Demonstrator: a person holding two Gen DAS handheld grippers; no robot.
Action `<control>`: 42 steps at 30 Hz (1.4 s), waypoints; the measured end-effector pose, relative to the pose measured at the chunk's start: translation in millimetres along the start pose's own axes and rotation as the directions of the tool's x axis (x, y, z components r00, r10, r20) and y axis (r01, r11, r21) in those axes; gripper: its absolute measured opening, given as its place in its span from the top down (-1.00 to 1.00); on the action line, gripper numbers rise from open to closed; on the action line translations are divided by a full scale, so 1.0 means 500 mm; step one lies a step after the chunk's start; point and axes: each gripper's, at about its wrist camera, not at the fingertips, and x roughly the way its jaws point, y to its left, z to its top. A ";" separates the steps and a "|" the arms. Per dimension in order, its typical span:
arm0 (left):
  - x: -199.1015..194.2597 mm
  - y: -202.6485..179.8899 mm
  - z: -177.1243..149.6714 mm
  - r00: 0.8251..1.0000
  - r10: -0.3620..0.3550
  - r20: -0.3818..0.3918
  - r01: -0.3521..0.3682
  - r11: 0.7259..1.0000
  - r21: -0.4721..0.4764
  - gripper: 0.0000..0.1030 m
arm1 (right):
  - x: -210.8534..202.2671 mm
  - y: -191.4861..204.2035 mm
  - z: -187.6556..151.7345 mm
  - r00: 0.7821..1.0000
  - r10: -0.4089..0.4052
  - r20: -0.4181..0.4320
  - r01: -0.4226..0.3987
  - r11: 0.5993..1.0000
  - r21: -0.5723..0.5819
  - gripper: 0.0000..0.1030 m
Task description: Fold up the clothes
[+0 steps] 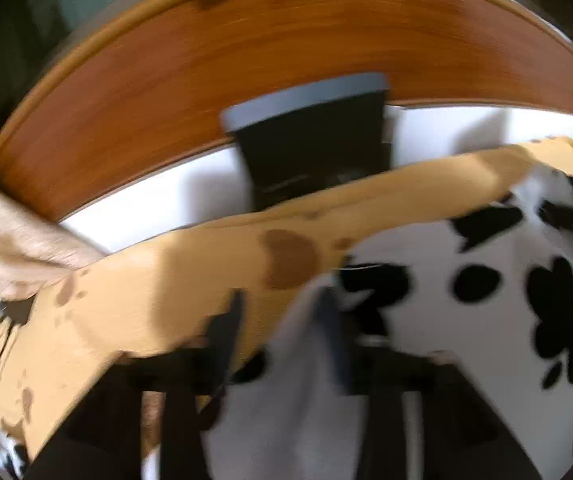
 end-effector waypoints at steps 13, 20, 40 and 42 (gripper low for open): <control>-0.258 -0.002 -0.181 0.934 -0.351 -0.062 0.353 0.936 0.010 -0.74 | -0.272 0.073 -0.150 0.970 0.242 0.001 -0.240 0.966 -0.100 -0.58; -0.257 -0.063 -0.316 0.933 -0.322 -0.157 0.340 0.934 0.106 -0.77 | -0.274 0.168 -0.288 0.959 0.240 -0.154 -0.269 0.939 -0.214 -0.59; -0.549 -0.021 -0.434 0.898 -0.436 0.052 0.428 0.896 0.118 -0.99 | -0.367 0.188 -0.323 0.995 0.078 0.065 -0.066 0.982 -0.178 -0.98; -0.607 -0.023 -0.467 0.888 -0.453 0.074 0.438 0.885 0.156 -0.99 | -0.438 0.209 -0.339 0.983 0.120 0.137 -0.094 0.978 -0.184 -0.98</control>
